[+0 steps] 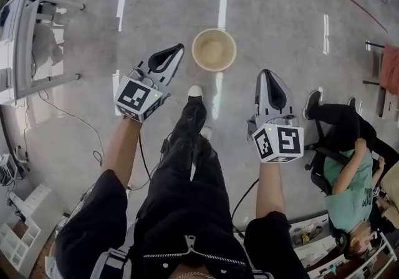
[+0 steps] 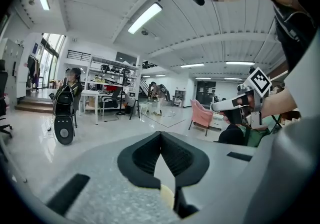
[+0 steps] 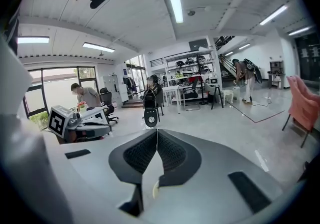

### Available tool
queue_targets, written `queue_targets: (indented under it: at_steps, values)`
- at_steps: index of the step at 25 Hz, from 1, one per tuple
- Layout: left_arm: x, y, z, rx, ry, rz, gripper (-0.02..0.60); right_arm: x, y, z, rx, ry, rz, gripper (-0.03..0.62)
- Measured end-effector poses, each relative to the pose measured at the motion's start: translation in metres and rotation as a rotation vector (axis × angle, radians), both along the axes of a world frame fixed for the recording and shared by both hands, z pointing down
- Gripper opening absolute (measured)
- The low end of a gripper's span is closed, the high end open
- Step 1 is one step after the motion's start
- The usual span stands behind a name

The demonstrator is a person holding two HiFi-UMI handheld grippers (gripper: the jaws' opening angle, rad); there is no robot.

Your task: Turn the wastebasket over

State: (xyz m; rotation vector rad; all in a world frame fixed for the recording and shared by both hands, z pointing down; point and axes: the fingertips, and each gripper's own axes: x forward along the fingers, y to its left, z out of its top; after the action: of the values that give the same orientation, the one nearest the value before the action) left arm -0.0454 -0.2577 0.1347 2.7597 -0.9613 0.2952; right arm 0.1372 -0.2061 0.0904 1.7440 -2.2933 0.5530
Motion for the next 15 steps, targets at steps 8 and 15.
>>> queue_targets:
  at_steps: [8,15]
  values:
    - [-0.005,0.017,0.129,-0.025,-0.028,-0.002,0.003,-0.005,0.015,0.137,-0.046,-0.01,-0.015,0.011]
    - [-0.006,0.013,0.231,-0.044,-0.001,-0.033,0.003,0.002,0.018,0.242,-0.054,-0.001,-0.018,0.011]
